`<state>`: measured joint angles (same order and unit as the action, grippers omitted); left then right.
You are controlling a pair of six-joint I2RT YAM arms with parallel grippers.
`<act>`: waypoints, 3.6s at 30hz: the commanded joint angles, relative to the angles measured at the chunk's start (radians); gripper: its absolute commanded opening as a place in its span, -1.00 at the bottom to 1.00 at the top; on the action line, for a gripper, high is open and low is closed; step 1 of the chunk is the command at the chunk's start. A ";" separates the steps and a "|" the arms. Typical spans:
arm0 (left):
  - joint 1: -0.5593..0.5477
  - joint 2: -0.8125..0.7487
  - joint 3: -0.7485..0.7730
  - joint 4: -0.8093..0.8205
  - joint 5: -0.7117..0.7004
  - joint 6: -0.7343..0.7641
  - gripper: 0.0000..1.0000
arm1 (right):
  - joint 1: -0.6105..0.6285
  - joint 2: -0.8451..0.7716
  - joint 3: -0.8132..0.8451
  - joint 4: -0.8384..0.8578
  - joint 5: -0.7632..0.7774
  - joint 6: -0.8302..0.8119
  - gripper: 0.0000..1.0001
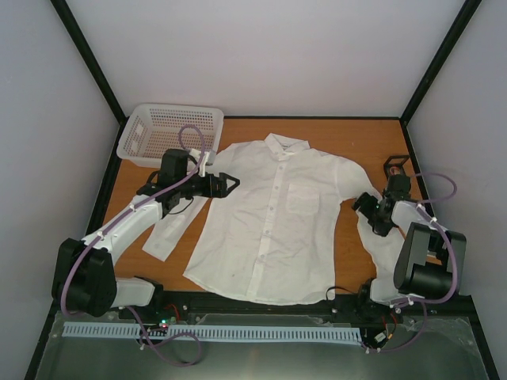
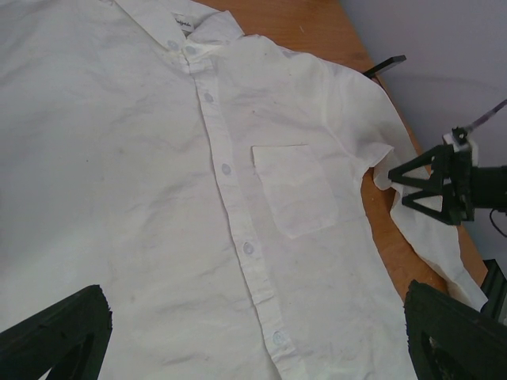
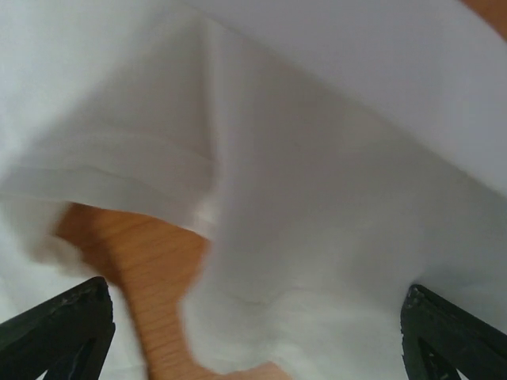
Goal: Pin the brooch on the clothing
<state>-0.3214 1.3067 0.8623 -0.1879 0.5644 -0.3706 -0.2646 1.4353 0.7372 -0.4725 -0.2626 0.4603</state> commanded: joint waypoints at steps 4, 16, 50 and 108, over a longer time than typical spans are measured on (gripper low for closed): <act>0.007 0.005 0.035 -0.022 -0.023 0.025 0.99 | -0.134 -0.053 -0.173 0.065 0.213 0.100 0.96; 0.009 0.015 0.040 -0.015 -0.019 0.023 1.00 | -0.021 -0.218 0.026 -0.038 0.080 -0.101 0.99; 0.008 0.105 0.037 0.011 -0.057 0.016 1.00 | 0.311 1.099 1.356 -0.315 0.348 -0.214 0.25; 0.053 -0.065 0.016 -0.317 -0.636 -0.015 -0.99 | 0.988 0.064 0.349 0.146 0.153 0.095 1.00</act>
<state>-0.2558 1.3735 0.8032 -0.5941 -0.0818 -0.5007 0.7345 1.5570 1.1145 -0.3939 -0.1249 0.5266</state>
